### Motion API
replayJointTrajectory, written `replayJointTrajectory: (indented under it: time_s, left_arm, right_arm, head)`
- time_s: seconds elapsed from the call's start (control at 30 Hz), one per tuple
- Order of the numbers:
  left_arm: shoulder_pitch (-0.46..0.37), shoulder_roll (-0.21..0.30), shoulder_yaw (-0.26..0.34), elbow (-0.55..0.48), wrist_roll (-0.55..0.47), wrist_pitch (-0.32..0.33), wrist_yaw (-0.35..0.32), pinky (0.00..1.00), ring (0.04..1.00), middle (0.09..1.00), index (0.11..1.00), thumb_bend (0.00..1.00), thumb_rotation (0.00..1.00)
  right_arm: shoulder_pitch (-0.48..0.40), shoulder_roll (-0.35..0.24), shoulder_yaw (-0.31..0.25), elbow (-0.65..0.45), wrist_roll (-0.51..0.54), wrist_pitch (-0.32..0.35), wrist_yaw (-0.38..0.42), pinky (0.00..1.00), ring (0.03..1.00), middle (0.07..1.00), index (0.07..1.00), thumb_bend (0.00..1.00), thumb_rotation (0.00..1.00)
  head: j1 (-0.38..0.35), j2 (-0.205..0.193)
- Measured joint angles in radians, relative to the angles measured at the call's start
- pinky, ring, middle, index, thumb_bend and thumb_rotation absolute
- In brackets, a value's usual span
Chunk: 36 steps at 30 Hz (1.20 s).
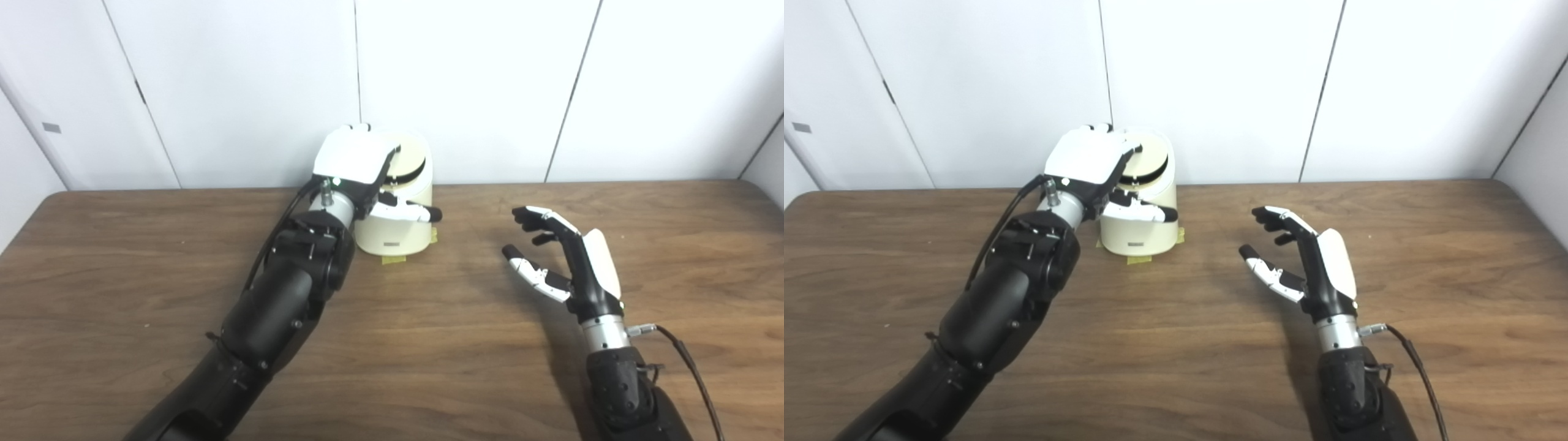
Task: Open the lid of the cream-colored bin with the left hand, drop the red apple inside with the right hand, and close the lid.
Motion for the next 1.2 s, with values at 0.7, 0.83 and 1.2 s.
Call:
replayJointTrajectory:
  time_s: [0.7,0.83,1.2]
  left_arm:
    - [0.107,-0.028,-0.007,-0.072,0.088,-0.005,0.0,1.0,1.0,0.9,0.874,0.97,0.92]
    - [0.106,-0.028,-0.01,-0.072,0.106,-0.009,-0.004,1.0,0.994,0.881,0.851,0.97,0.92]
    - [0.133,-0.043,0.04,-0.059,0.056,-0.031,0.094,1.0,0.996,0.9,0.894,0.8,0.9]
  right_arm:
    - [0.0,0.001,0.002,0.0,0.003,0.003,0.001,0.57,0.689,0.711,0.706,0.25,0.5]
    - [0.001,0.003,0.001,-0.003,0.008,0.011,0.001,0.58,0.695,0.714,0.711,0.25,0.51]
    - [0.005,0.006,0.002,-0.012,0.015,0.022,0.004,0.58,0.693,0.715,0.714,0.26,0.48]
  head:
    - [-0.002,0.003]
    - [-0.003,0.005]
    - [-0.002,0.009]
